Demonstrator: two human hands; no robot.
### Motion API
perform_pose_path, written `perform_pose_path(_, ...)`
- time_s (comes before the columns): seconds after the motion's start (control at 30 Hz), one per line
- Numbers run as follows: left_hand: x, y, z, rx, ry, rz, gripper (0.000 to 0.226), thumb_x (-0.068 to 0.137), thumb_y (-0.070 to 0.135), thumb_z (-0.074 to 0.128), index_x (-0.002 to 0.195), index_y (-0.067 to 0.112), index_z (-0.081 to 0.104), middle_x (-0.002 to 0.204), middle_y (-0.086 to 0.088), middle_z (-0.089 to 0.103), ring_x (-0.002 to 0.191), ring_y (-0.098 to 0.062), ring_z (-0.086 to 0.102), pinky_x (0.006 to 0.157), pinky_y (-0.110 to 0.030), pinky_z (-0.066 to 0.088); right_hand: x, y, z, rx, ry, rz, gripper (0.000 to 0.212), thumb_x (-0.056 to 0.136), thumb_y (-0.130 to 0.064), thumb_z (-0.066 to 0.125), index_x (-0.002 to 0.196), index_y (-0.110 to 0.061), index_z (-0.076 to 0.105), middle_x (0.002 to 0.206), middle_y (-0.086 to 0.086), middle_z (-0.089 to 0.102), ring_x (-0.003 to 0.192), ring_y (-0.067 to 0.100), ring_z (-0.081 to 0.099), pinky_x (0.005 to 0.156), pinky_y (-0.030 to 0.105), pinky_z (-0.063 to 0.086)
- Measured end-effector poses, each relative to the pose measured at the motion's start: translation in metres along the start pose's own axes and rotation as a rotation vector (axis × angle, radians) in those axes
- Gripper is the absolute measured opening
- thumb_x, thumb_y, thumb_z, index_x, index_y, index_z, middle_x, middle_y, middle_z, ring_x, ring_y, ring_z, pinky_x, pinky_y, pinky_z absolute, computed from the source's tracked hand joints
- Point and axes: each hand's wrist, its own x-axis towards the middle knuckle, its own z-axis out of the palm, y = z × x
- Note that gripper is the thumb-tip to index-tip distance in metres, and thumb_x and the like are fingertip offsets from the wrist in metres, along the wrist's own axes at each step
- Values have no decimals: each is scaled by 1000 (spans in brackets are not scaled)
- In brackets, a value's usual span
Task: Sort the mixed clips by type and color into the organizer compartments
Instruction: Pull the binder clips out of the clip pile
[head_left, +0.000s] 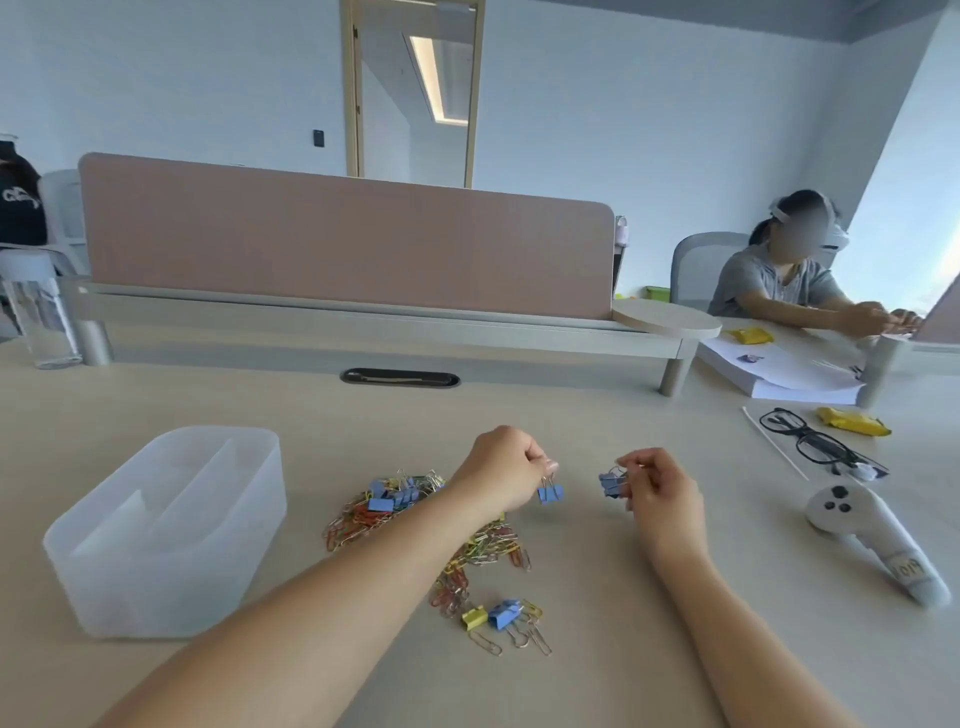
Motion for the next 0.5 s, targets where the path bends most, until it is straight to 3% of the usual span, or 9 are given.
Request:
perform_pose_path(0.07, 11, -1, 22, 27, -28, -19, 23, 96, 29, 60, 95, 9, 72, 92, 0, 67, 63, -8, 53, 56, -19, 37, 4, 5, 1, -40, -34, 8, 30, 91, -3, 46, 82, -27, 62, 68, -4, 67, 68, 18, 63, 63, 27, 45)
perform_pose_path(0.17, 23, 0, 44, 17, -20, -19, 24, 97, 28, 58, 95, 7, 70, 94, 1, 65, 68, -12, 55, 59, -21, 39, 7, 6, 1, -87, -78, -2, 28, 92, -5, 48, 82, -25, 64, 68, -3, 68, 70, 13, 64, 60, 20, 43)
perform_pose_path(0.3, 31, -2, 57, -41, -52, 18, 13, 97, 28, 58, 95, 21, 68, 98, 3, 66, 86, -15, 59, 67, -23, 43, 8, 6, 0, -106, -91, 1, 26, 91, -5, 50, 83, -23, 66, 73, -3, 69, 74, 16, 66, 60, 20, 45)
perform_pose_path(0.5, 36, -4, 52, -109, -99, 24, 24, 103, 21, 43, 107, 27, 66, 115, 4, 68, 107, -15, 60, 88, -26, 46, 6, 4, -4, -129, -125, -43, 17, 87, -13, 61, 78, -25, 69, 78, -8, 67, 68, 7, 60, 57, 12, 38)
